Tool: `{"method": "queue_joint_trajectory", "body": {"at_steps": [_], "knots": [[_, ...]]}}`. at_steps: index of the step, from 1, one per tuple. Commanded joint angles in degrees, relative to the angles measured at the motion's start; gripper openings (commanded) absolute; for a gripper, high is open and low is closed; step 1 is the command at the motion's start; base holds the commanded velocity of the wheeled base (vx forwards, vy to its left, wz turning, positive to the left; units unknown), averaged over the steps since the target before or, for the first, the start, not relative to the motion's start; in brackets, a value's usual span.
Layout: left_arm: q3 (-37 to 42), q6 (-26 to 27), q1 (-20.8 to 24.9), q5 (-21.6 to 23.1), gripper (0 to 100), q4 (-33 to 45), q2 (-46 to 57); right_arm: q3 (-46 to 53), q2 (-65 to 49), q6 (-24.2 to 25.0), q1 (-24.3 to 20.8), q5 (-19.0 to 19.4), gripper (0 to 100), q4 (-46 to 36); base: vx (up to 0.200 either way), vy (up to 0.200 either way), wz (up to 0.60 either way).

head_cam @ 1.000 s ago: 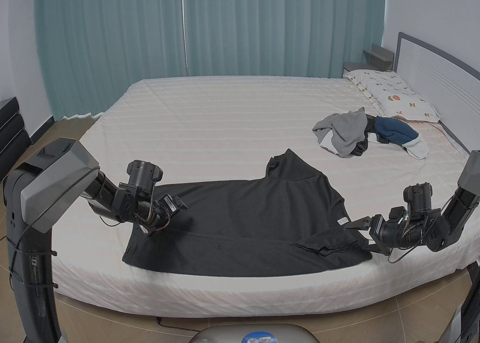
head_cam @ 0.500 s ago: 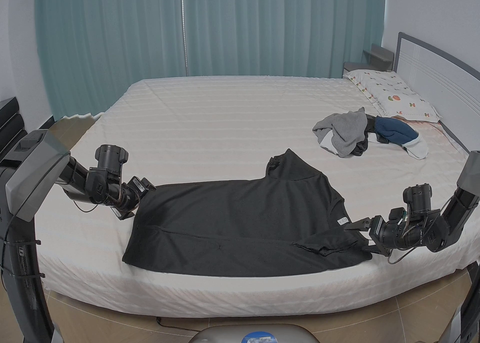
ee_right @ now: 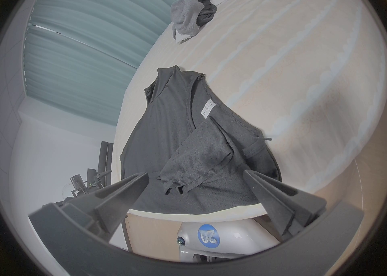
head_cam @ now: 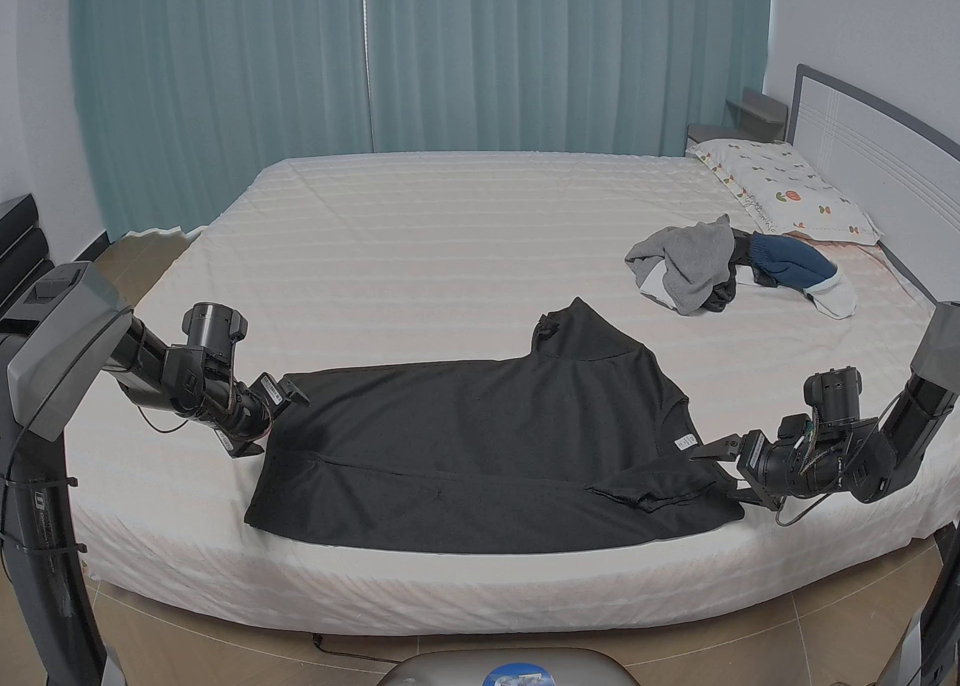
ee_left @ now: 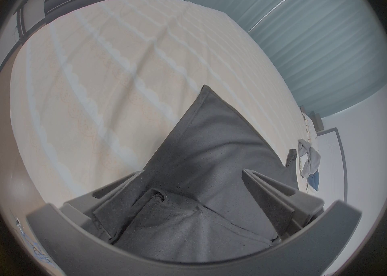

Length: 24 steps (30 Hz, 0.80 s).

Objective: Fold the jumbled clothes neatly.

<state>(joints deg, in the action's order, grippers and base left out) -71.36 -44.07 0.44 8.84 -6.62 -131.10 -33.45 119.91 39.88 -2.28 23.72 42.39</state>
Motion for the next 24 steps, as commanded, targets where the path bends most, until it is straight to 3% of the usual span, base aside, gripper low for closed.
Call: {"method": "queue_joint_trajectory", "body": {"at_steps": [1, 11, 12, 24], "knots": [[-0.1, 0.6, 0.0, 0.0, 100, -0.1, -1.4, -0.9, 0.5, 0.0, 0.2, 0.0, 100, 0.1, 0.0, 0.0, 0.0], [0.7, 0.9, 1.0, 0.1, 100, -0.1, -1.5, -1.0, 2.2, 0.1, 0.3, -0.1, 100, 2.0, 0.0, 0.0, 0.0], [0.7, 1.0, 1.1, 0.1, 0, -0.1, -1.5, -1.0, 2.3, 0.1, 0.3, -0.1, 100, 2.3, 0.0, 0.0, 0.0], [3.2, 1.3, -0.4, 0.0, 0, 0.4, 0.0, -2.7, 2.7, -0.1, 0.7, -0.5, 100, 2.3, 0.0, 0.0, 0.0]]}}
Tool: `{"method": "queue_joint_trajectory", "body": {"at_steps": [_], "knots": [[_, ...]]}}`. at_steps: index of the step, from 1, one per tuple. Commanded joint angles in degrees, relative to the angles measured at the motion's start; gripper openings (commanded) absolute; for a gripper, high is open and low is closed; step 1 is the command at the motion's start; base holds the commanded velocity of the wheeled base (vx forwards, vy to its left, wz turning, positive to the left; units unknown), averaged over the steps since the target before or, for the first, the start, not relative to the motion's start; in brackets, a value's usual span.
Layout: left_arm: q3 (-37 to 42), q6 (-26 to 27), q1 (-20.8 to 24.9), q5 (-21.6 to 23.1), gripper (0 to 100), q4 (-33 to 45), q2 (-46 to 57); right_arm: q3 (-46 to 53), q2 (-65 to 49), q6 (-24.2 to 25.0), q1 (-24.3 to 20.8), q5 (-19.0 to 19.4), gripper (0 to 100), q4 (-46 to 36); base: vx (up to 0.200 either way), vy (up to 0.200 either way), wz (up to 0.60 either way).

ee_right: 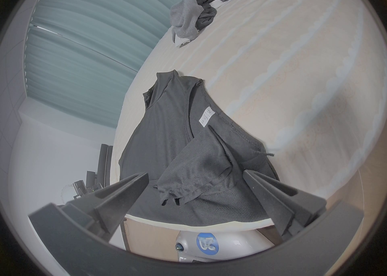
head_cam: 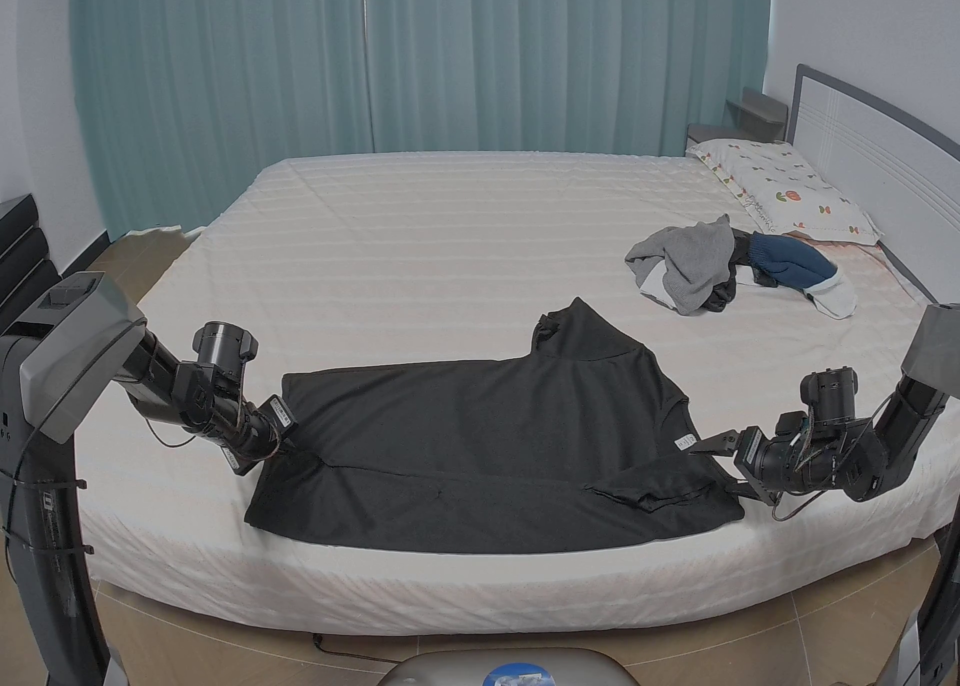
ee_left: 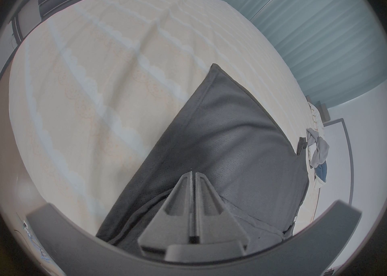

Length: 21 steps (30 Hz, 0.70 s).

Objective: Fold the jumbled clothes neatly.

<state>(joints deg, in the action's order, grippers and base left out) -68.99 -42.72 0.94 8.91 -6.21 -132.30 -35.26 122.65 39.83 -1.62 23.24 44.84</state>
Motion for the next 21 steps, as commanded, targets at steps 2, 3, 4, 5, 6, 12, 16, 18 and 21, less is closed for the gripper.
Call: {"method": "queue_joint_trajectory", "body": {"at_steps": [2, 3, 4, 5, 6, 12, 16, 18, 21], "knots": [[1.8, -0.1, -1.5, 0.1, 0, -0.1, 2.1, -1.5, -0.1, -0.2, 0.0, -0.2, 100, -0.1, 0.0, 0.0, 0.0], [2.4, -0.1, -1.7, 0.1, 0, -0.2, 2.9, -2.1, 0.1, -0.3, 0.0, -0.5, 100, -0.5, 0.0, 0.0, 0.0], [2.8, -0.1, -1.9, 0.1, 0, -0.3, 3.5, -2.5, 0.3, -0.4, 0.0, -0.5, 100, -0.5, 0.0, 0.0, 0.0], [3.4, -0.1, -2.2, 0.1, 0, -0.4, 4.1, -3.1, 0.5, -0.4, 0.0, -0.5, 100, -0.5, 0.0, 0.0, 0.0], [3.9, -0.1, -2.3, 0.1, 0, -0.4, 4.9, -3.7, 0.9, -0.4, 0.0, -0.5, 100, -0.5, 0.0, 0.0, 0.0], [6.6, -0.1, -2.8, 2.1, 0, -0.4, 8.3, -6.7, 2.6, -0.5, 0.5, -0.4, 100, -0.1, 0.0, 0.0, 0.0], [7.0, -0.2, -2.8, 2.2, 0, -0.2, 9.0, -9.1, 3.9, -2.6, 1.2, -0.2, 100, -0.1, 0.0, 0.0, 0.0], [7.4, -0.2, -2.8, 2.1, 0, -0.2, 9.3, -10.1, 5.1, -5.3, 2.0, 0.4, 100, -0.1, 0.0, 0.0, 0.0], [7.8, -0.1, -2.7, 2.3, 0, -0.2, 9.4, -10.8, 6.5, -8.0, 2.3, 2.7, 100, -0.1, 0.0, 0.0, 0.0]]}}
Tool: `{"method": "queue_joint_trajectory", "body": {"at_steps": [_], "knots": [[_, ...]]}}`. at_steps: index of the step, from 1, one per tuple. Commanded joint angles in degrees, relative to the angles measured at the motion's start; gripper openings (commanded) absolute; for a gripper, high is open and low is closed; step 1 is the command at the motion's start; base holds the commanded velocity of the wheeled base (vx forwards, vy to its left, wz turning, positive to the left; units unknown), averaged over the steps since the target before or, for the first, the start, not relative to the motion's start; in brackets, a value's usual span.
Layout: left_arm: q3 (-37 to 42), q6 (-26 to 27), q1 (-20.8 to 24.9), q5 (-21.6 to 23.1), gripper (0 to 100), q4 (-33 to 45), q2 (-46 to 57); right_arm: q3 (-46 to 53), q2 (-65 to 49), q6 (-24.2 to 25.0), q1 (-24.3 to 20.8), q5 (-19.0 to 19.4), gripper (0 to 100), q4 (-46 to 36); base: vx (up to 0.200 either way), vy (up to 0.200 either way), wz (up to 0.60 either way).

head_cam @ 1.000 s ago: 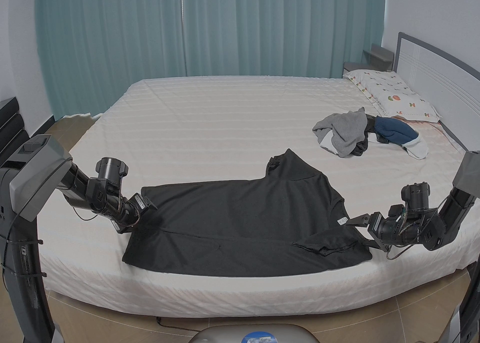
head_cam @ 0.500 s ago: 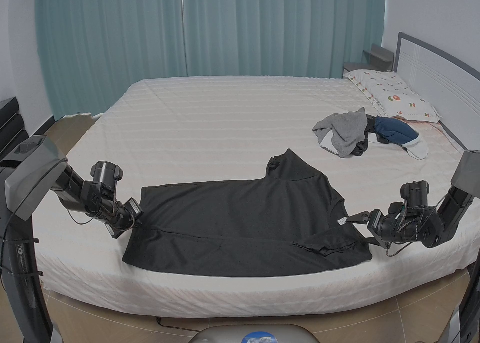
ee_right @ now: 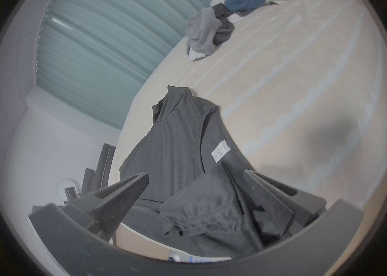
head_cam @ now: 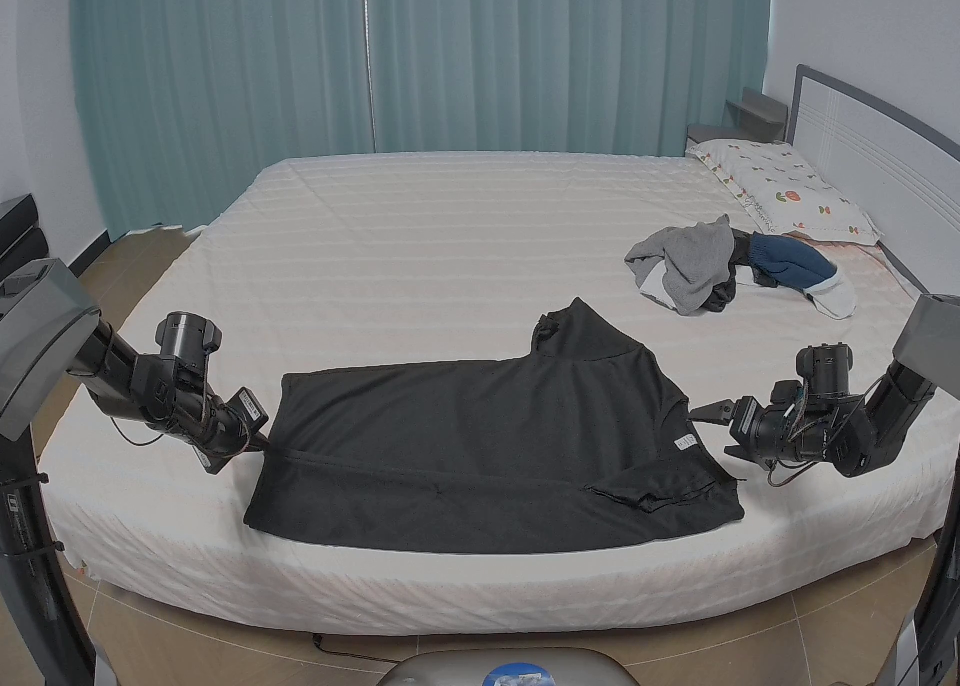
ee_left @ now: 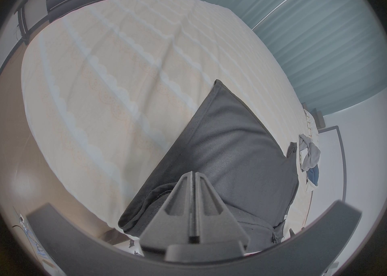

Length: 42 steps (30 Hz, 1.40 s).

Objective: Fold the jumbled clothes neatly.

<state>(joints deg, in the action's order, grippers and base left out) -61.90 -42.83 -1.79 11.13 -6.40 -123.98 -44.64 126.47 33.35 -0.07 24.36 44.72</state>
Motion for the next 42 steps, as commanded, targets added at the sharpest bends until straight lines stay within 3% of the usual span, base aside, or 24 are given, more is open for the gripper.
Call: {"method": "queue_joint_trajectory", "body": {"at_steps": [1, 2, 9, 26, 27, 42], "knots": [[0.7, 0.0, 0.0, 0.1, 0, 0.0, 1.1, -1.4, 2.6, -1.5, 0.8, 1.6, 100, 0.0, 0.0, 0.0, 0.0], [0.7, -0.1, 0.0, 0.1, 0, 0.1, 1.0, -1.8, 3.8, -2.9, 0.7, 3.9, 100, 0.0, 0.0, 0.0, 0.0], [0.7, -0.1, 0.0, 0.1, 0, 0.2, 1.0, -4.6, 7.8, -4.5, -0.6, 8.2, 100, -0.1, 0.0, 0.0, 0.0], [1.1, 0.0, 0.0, 0.1, 0, 0.1, 0.9, -7.7, 11.3, -5.1, -1.2, 8.4, 100, -0.1, 0.0, 0.0, 0.0], [1.1, -0.1, 0.0, 0.1, 0, 0.1, 1.0, -7.7, 11.3, -5.2, -1.2, 8.4, 0, -0.1, 0.0, 0.0, 0.0], [1.1, -0.1, -0.1, 0.1, 0, 0.4, 2.0, -4.8, 8.1, -7.1, 1.3, 10.0, 0, 0.0, 0.0, 0.0, 0.0]]}}
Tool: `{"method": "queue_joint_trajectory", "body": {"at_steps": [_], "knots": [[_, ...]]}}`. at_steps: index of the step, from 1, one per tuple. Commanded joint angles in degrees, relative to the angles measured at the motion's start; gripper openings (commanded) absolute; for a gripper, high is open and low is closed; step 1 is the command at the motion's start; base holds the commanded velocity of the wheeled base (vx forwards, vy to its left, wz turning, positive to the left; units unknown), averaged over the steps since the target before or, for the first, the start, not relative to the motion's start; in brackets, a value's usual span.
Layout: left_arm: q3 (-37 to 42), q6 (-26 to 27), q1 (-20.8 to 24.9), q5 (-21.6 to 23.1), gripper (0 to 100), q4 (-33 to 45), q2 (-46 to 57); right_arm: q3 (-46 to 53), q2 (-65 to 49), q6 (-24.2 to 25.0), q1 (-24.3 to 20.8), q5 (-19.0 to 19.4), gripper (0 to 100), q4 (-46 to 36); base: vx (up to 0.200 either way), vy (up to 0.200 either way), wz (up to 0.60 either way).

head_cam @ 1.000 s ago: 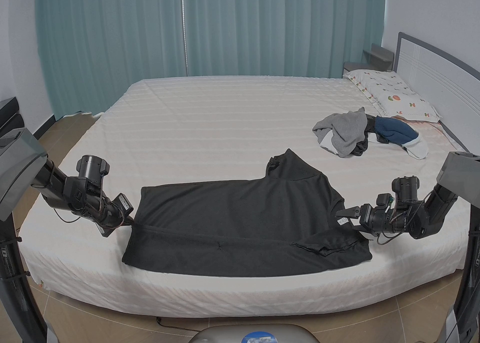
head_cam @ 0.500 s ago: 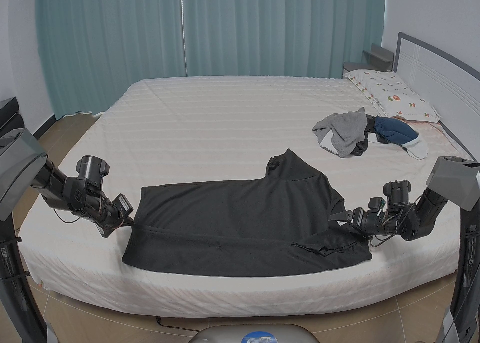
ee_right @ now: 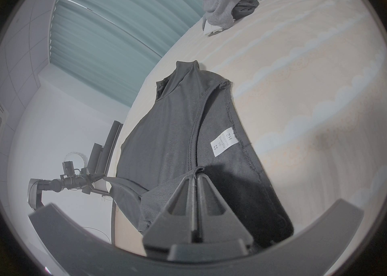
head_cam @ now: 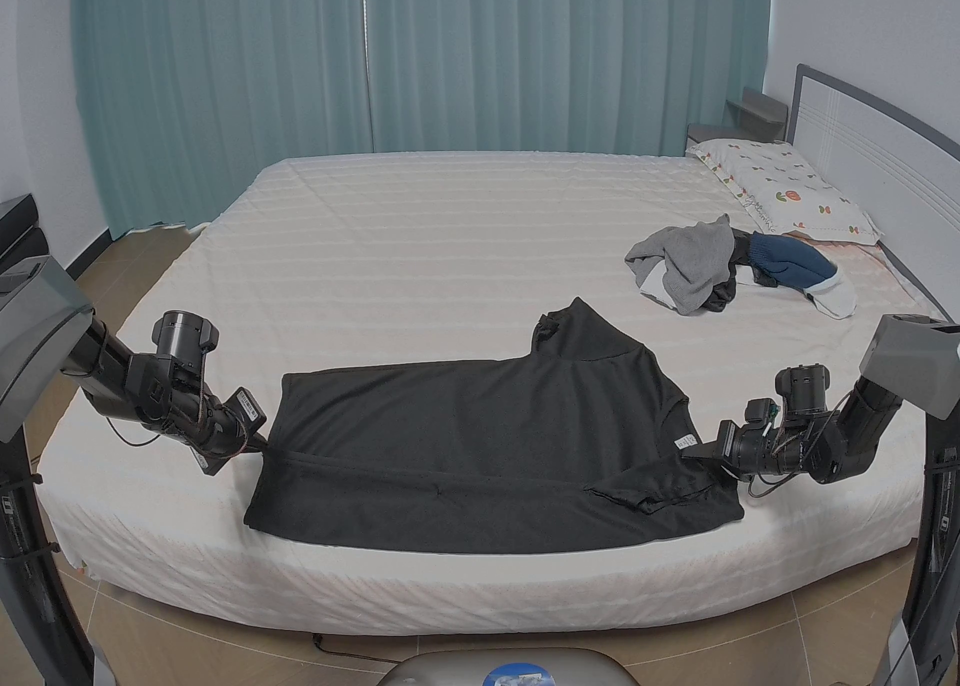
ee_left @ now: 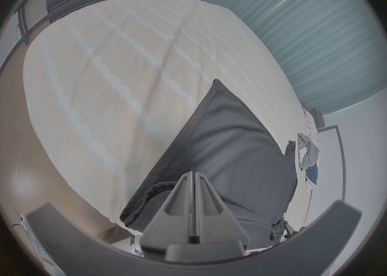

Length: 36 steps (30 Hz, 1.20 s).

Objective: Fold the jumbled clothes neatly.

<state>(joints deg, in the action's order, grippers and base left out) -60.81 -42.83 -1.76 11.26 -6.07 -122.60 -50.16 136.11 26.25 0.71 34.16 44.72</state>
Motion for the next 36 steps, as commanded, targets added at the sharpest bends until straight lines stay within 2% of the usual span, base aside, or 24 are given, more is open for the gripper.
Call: {"method": "queue_joint_trajectory", "body": {"at_steps": [1, 10, 15, 20, 36], "knots": [[0.1, -0.1, -0.1, 0.0, 0, 0.2, 0.8, 1.0, -2.0, 0.1, 0.5, 0.2, 0, 0.0, 0.0, 0.0, 0.0], [2.3, 0.0, -0.1, 0.0, 0, 0.1, 3.6, 6.0, -8.0, 0.0, 1.2, 2.1, 0, 0.1, 0.0, 0.0, 0.0], [4.5, 0.1, -0.3, 0.0, 0, 0.0, 5.4, 9.6, -12.9, 0.0, 2.5, 5.0, 0, 0.2, 0.0, 0.0, 0.0], [6.1, 0.5, -1.7, -0.1, 0, 0.2, 8.3, 12.9, -17.5, 0.0, 3.4, 5.3, 0, 0.2, 0.0, 0.0, 0.0], [16.7, 7.2, -3.1, 0.0, 0, 0.2, 17.5, 25.1, -27.1, 0.3, 3.4, 6.4, 0, 8.0, 0.0, 0.0, 0.0]]}}
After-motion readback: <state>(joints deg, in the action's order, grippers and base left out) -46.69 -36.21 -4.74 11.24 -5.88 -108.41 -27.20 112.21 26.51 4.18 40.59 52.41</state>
